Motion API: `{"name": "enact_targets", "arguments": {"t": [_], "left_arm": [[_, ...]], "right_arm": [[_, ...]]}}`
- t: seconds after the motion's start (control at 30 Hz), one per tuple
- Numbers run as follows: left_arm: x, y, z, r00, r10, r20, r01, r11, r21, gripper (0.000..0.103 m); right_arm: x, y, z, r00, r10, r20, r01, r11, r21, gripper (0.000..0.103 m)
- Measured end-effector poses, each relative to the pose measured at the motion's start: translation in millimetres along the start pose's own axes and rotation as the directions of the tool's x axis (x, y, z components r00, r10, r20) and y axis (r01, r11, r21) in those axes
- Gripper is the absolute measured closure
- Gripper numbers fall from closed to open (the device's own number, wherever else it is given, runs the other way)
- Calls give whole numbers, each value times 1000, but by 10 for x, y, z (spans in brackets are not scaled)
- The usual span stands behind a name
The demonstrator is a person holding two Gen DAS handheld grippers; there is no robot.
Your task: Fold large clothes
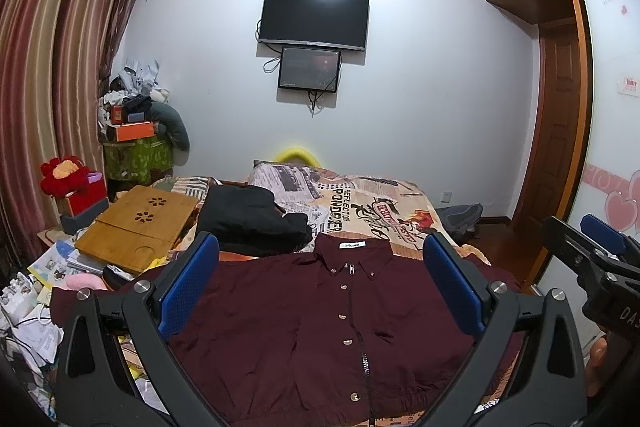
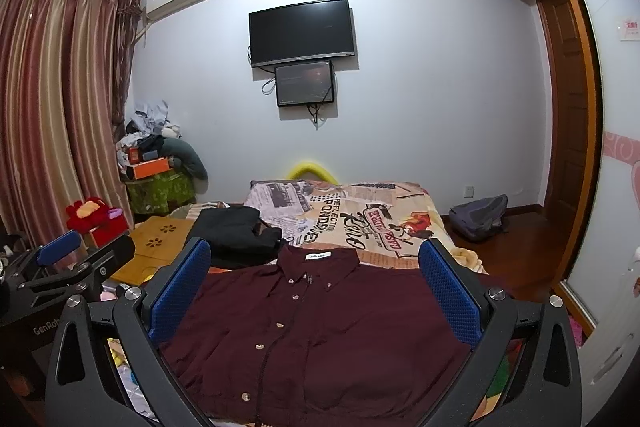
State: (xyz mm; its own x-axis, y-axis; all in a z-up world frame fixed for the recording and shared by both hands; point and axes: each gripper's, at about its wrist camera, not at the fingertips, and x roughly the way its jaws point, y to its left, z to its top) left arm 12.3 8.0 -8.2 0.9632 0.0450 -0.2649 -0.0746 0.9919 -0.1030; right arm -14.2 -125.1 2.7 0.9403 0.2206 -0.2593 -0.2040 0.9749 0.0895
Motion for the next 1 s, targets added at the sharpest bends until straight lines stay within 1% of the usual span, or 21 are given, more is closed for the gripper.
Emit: {"name": "enact_targets", "arguments": {"t": [0.13, 0.3, 1.0], "left_arm": [[38, 0, 16, 1000, 1, 2, -1, 1000, -1, 0], [-21, 14, -3, 1000, 2, 12, -2, 1000, 6, 0], [-20, 28, 0, 1000, -3, 17, 3, 1000, 18, 0]], "right_arm": [[-12, -1, 15, 1000, 6, 5, -6, 1000, 6, 0], [1, 14, 33, 1000, 9, 5, -9, 1000, 10, 0], [36, -5, 38, 1000, 7, -2, -7, 1000, 5, 0]]}}
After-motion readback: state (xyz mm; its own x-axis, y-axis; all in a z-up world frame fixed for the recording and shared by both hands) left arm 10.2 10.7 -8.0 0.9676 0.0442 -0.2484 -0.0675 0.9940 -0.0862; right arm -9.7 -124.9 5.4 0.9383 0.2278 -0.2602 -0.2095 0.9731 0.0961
